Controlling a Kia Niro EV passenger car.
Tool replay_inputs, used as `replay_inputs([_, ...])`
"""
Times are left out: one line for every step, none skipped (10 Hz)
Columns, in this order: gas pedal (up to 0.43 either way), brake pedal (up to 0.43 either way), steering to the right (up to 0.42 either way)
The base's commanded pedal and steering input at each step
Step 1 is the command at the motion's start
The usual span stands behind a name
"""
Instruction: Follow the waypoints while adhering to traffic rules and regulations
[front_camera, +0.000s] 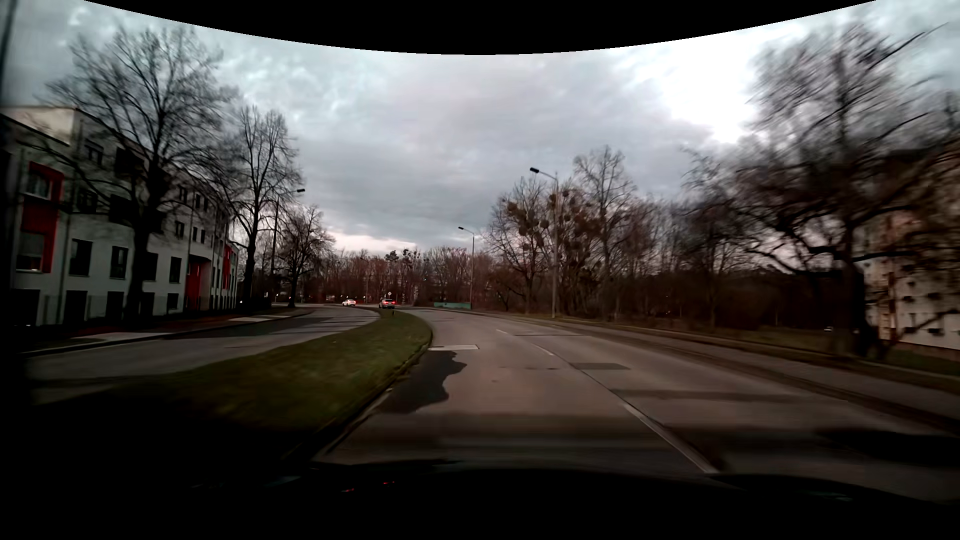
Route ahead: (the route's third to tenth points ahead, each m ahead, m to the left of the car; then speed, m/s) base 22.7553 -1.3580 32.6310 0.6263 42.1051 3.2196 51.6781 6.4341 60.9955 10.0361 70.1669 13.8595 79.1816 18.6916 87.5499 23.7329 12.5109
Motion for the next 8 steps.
replay_inputs([0.067,0.000,-0.027])
replay_inputs([0.067,0.000,-0.029])
replay_inputs([0.067,0.000,-0.029])
replay_inputs([0.067,0.000,-0.029])
replay_inputs([0.067,0.000,-0.031])
replay_inputs([0.067,0.000,-0.031])
replay_inputs([0.067,0.000,-0.032])
replay_inputs([0.067,0.000,-0.033])
